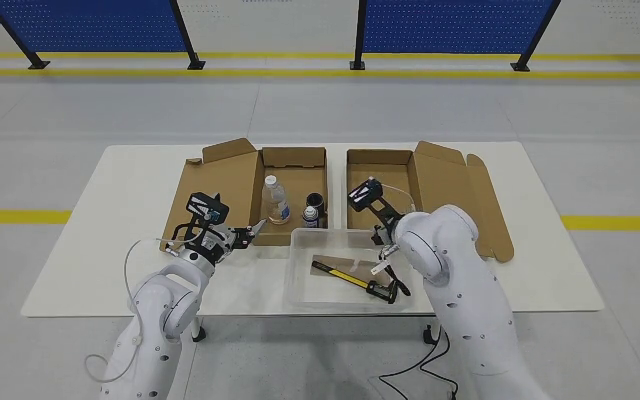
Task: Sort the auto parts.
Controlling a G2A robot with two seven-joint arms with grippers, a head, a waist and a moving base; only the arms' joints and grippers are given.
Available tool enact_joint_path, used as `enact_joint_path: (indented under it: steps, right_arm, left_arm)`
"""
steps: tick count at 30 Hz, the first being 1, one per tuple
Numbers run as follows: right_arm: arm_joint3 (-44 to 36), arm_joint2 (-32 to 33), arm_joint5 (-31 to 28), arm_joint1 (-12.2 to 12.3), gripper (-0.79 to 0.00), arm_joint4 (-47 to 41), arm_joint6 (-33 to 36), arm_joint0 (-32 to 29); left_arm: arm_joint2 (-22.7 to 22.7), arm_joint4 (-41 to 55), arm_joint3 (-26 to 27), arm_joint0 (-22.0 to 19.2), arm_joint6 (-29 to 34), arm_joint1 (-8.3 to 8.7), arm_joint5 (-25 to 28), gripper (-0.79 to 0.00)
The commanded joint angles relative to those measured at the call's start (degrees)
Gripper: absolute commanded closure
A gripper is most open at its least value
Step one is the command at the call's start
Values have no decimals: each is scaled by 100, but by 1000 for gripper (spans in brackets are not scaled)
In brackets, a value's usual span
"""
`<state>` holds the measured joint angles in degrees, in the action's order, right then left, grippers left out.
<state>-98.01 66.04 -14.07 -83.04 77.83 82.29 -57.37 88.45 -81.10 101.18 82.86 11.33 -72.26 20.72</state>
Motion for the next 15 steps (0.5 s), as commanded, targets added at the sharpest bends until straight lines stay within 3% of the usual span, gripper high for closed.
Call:
enact_joint_path:
  steps: [1, 11, 15]
  right_arm:
    - [0, -34, -123, 2, -225, -231, 181, 7]
    - [475, -443, -222, 100, -197, -905, 571, 49]
    - [669, -651, -222, 211, -228, -1026, 571, 89]
  left_arm:
    - [0, 0, 0, 0, 0, 0, 0, -785]
    - [0, 0, 0, 0, 0, 0, 0, -785]
    - [0, 0, 0, 0, 0, 0, 0, -785]
